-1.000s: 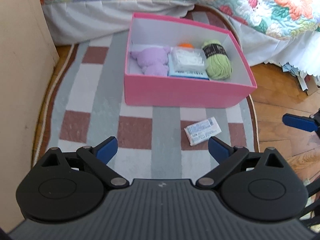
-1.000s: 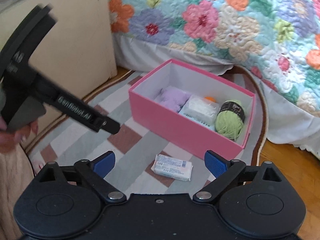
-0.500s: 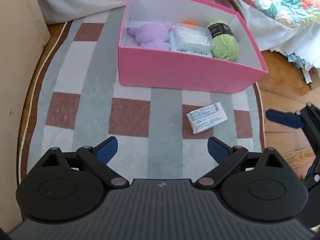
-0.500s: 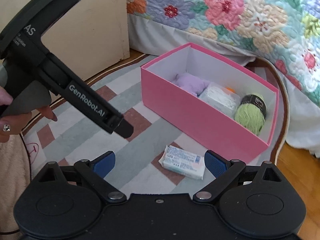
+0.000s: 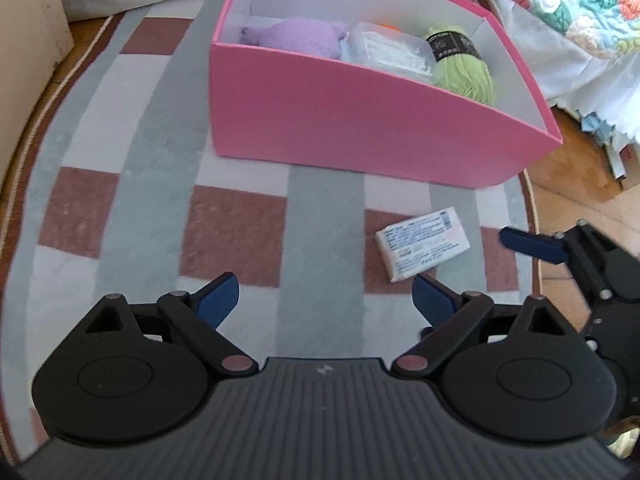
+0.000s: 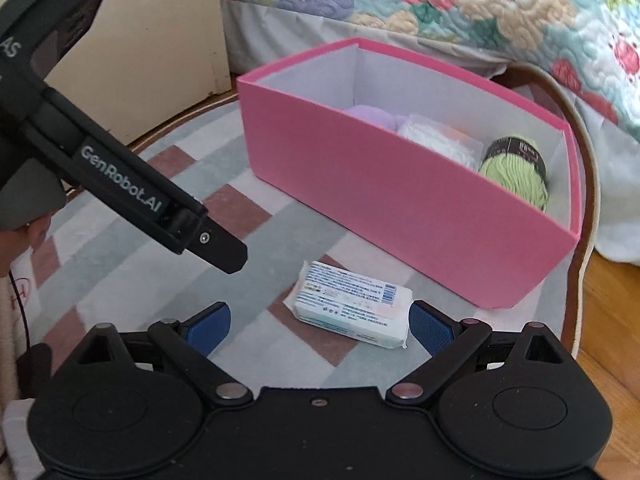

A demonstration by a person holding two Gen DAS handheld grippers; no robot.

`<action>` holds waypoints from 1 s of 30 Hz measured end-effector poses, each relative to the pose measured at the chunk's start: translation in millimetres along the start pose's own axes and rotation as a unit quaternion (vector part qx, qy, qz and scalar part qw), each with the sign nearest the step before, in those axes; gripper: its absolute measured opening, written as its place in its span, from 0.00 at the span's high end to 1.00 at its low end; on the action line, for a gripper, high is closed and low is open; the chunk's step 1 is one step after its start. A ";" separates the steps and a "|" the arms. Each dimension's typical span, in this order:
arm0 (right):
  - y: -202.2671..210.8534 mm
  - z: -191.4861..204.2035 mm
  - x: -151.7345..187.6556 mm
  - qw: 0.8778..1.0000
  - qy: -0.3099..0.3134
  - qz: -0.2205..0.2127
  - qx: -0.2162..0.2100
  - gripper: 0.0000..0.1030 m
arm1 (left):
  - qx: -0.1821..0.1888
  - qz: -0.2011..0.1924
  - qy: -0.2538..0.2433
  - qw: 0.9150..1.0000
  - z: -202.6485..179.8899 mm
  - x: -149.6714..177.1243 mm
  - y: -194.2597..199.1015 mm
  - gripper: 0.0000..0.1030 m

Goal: Organize objects
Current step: 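Move the open left gripper down to the white soap bar, then close the left gripper on the white soap bar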

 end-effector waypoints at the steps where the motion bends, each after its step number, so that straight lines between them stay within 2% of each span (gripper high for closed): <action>1: -4.1 -1.6 1.5 1.000 -0.001 -0.001 0.004 0.05 | 0.005 -0.007 0.002 1.000 -0.9 -0.1 -2.8 0.10; 5: -20.2 -5.6 8.9 1.000 0.007 -0.001 0.023 0.05 | 0.015 -0.020 0.002 1.000 -8.0 -1.0 -14.9 0.12; 8: -28.8 -7.2 13.7 0.999 0.009 -0.004 0.031 0.05 | 0.024 -0.012 0.016 1.000 -9.8 -0.6 -26.2 0.15; 11: -33.8 -7.4 16.8 0.999 0.009 -0.010 0.033 0.05 | 0.031 -0.008 0.019 0.999 -11.6 0.0 -35.8 0.22; 13: -36.6 -7.8 17.7 0.999 0.008 -0.012 0.037 0.05 | 0.026 -0.014 0.017 0.999 -13.4 -0.1 -39.2 0.23; 17: -41.0 -12.0 17.0 0.999 -0.008 -0.016 0.044 0.05 | 0.042 -0.032 0.016 0.998 -17.7 -2.9 -44.7 0.25; 19: -43.0 -15.1 16.2 0.999 -0.021 -0.015 0.048 0.05 | 0.053 -0.039 0.019 0.998 -19.3 -4.2 -46.4 0.38; 23: -47.2 -22.5 13.5 0.998 -0.055 -0.006 0.034 0.05 | 0.078 -0.038 0.033 0.996 -19.9 -2.8 -53.5 0.49; 26: -49.4 -27.8 13.6 0.997 -0.078 0.001 0.016 0.06 | 0.076 -0.043 0.031 0.996 -20.4 -2.7 -53.7 0.58; 27: -50.1 -28.2 13.8 0.997 -0.079 0.002 0.017 0.08 | 0.080 -0.042 0.033 0.995 -20.3 -2.8 -54.7 0.65; 30: -50.0 -25.0 14.1 0.997 -0.066 -0.003 0.028 0.15 | 0.098 -0.032 0.038 0.994 -19.4 -1.9 -58.4 0.73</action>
Point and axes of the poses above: each gripper's, at about its wrist camera, not at the fingertips, and y roughly against the way its jaws point, z to its left, x to its underside, the point moved 2 cm from there along -y, roughly the way its jaws point, and after that the axes turned 15 degrees about -y, right-handed, at the moved point
